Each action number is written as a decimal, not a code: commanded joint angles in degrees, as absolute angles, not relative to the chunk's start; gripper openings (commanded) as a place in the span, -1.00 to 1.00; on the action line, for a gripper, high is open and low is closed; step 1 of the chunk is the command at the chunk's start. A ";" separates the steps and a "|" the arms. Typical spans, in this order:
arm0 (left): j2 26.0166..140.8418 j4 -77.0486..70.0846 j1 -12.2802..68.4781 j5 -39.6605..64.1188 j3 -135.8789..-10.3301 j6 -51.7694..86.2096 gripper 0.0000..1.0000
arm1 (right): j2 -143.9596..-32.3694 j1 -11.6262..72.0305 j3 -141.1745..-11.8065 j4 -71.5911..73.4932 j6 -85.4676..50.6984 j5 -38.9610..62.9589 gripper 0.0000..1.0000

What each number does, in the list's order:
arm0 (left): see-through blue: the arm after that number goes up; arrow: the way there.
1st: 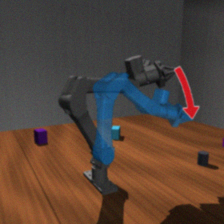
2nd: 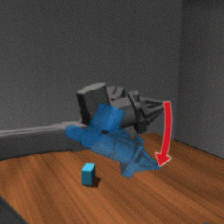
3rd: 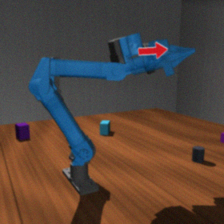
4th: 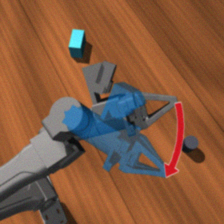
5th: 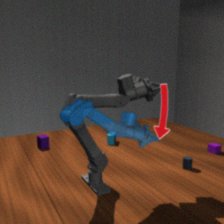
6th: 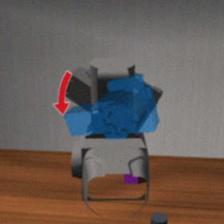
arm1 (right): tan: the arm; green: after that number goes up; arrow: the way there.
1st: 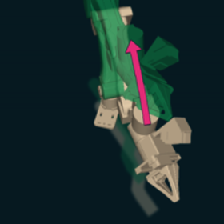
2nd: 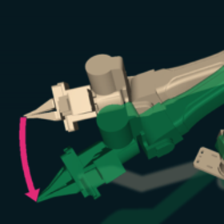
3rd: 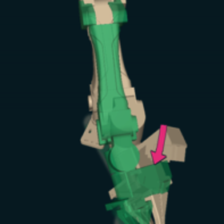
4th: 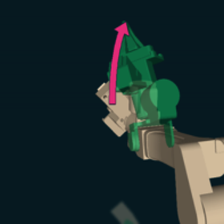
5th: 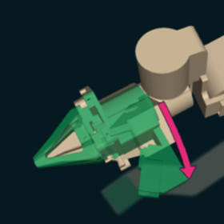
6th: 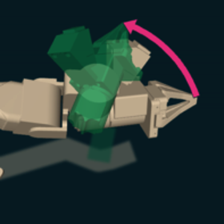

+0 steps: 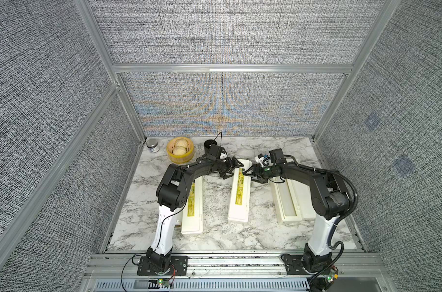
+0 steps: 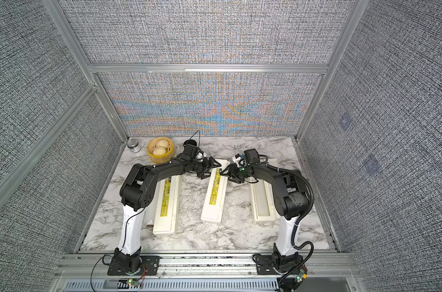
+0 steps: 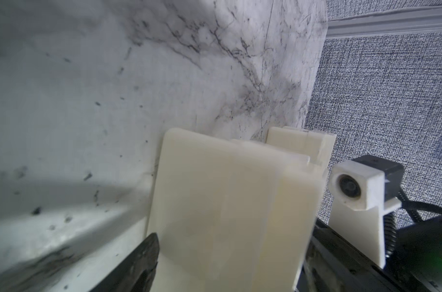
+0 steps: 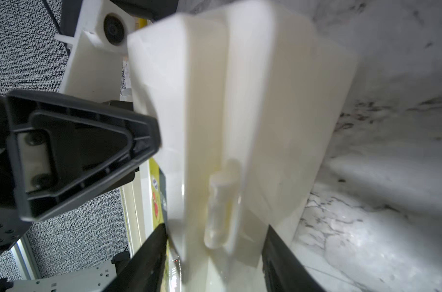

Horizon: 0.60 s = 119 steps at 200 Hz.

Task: Put plastic wrap rolls into dispensers
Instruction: Close the lid on the plastic wrap cutting box.

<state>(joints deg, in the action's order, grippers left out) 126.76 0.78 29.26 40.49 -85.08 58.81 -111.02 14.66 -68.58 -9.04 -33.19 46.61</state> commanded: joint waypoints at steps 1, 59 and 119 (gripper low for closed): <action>126.29 6.77 30.08 39.48 -81.99 61.25 0.69 | -110.45 15.47 -68.03 -13.76 -31.49 47.72 0.20; 118.40 6.83 27.97 41.22 -77.76 59.05 0.69 | -101.74 16.89 -69.10 -24.31 -28.34 37.73 0.62; 107.92 6.54 25.28 40.99 -65.20 55.75 0.56 | -99.18 27.91 -73.95 -38.84 -33.44 15.37 0.94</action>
<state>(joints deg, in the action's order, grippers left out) 110.04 6.35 25.91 40.84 -68.45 57.89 -99.20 24.45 -72.99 -31.46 -29.95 26.55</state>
